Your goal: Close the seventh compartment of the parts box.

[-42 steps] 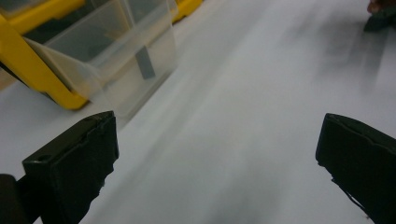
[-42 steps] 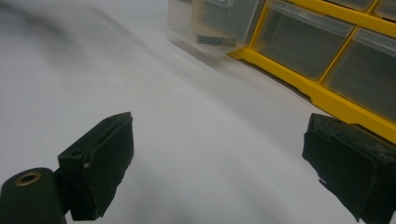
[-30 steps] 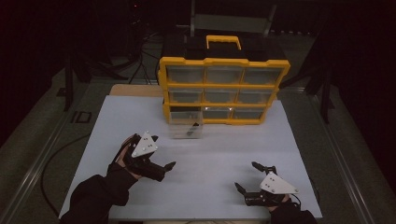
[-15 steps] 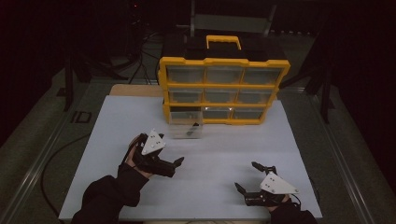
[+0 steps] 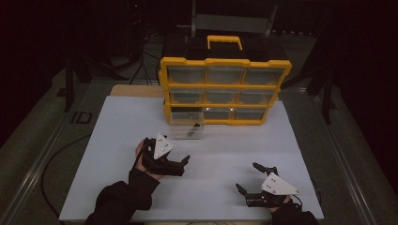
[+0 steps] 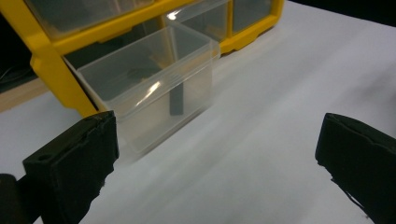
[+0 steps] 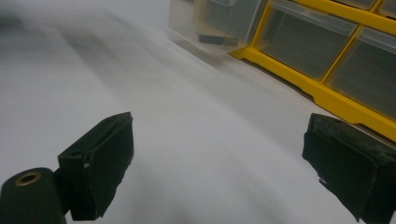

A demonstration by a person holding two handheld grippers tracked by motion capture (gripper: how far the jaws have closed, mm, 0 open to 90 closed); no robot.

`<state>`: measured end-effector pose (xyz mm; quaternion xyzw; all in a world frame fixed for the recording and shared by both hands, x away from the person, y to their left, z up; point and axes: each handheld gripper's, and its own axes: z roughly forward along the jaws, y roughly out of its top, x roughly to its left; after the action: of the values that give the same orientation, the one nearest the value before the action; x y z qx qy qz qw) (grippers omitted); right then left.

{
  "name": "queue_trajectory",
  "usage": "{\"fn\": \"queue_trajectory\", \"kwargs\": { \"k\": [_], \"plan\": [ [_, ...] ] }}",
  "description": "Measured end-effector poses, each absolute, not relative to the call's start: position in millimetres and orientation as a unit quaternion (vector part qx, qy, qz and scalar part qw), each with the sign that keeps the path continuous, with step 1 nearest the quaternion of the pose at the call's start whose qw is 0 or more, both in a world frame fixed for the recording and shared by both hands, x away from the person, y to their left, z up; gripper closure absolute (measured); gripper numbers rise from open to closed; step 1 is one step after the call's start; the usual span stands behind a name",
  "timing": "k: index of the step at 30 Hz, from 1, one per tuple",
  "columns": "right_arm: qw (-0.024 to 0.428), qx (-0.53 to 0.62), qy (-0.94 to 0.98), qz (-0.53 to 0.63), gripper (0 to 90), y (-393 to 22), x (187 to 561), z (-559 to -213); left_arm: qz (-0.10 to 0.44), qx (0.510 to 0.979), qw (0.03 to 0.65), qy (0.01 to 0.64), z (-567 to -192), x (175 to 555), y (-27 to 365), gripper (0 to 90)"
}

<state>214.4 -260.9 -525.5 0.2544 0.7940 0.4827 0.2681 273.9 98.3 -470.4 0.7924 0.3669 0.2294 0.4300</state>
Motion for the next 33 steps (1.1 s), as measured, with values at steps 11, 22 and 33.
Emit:
{"fn": "queue_trajectory", "kwargs": {
  "k": [11,22,33],
  "plan": [
    [0.269,0.253,0.794,0.483,8.9,-261,215,-525,0.238,0.765,0.440,0.406,-487,276,95,0.4],
    [0.269,0.252,0.795,0.483,8.9,-261,214,-525,0.247,0.767,0.421,0.416,-509,279,85,1.6],
    [0.269,0.253,0.794,0.483,8.9,-261,214,-525,0.217,0.776,0.394,0.442,-525,286,81,5.9]
  ]
}}
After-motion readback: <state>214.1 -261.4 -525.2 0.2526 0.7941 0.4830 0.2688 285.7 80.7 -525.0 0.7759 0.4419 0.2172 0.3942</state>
